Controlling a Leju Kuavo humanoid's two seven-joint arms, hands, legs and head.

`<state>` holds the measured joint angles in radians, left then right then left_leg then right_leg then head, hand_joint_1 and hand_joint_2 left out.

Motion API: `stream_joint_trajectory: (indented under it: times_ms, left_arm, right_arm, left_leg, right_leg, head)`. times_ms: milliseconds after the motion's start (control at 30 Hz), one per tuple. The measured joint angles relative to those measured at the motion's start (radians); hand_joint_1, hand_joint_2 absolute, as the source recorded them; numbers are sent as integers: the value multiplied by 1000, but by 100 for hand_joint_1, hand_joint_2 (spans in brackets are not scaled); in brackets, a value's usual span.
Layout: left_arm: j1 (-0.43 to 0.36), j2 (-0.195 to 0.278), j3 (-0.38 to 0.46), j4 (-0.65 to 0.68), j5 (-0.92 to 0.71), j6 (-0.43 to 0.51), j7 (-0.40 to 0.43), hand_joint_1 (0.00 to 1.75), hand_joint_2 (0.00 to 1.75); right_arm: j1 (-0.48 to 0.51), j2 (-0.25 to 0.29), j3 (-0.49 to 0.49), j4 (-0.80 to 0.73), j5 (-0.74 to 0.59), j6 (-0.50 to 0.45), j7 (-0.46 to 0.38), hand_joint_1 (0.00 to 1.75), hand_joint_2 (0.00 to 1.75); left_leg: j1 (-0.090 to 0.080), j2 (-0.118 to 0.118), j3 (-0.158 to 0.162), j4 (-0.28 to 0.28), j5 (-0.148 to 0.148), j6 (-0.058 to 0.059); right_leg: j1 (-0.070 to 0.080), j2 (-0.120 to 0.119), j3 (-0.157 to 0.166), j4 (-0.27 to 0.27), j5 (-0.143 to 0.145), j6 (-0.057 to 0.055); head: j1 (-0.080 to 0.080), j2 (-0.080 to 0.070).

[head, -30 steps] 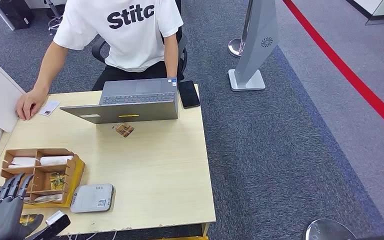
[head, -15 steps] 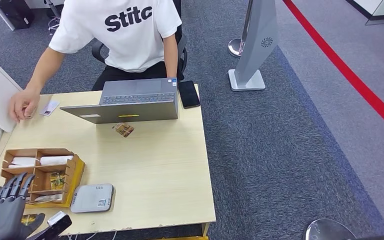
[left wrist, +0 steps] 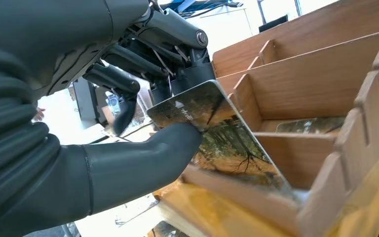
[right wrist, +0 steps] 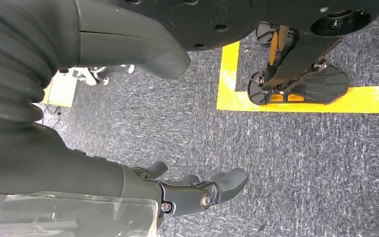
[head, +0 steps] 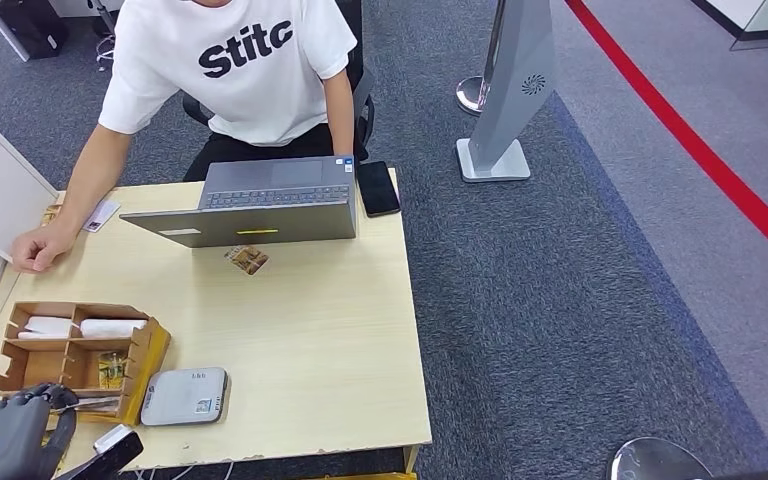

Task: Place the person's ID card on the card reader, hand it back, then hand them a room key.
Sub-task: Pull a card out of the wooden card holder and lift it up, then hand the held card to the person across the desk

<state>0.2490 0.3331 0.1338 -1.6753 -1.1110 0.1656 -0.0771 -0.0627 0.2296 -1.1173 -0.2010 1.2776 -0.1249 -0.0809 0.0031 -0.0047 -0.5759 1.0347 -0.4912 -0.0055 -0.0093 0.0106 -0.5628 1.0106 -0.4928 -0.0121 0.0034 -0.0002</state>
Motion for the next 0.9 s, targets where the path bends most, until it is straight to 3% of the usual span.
stream_joint_trajectory:
  times_ms: [567, 900]
  left_arm:
    - [-1, 1, 4, -16, -15, 1, 5, 175, 175]
    - [-124, 66, 38, -67, -17, 1, 32, 175, 175]
  right_arm:
    - [0, 0, 4, 0, 0, -2, 0, 0, 175]
    - [0, 1, 18, 0, -1, -8, 0, 0, 175]
  left_leg:
    - [0, 0, 0, 0, 0, 0]
    - [0, -1, 0, 0, 1, -1]
  right_leg:
    - [0, 0, 0, 0, 0, 0]
    - [0, -1, 0, 1, 0, 0]
  head:
    - [0, 0]
    - [0, 0]
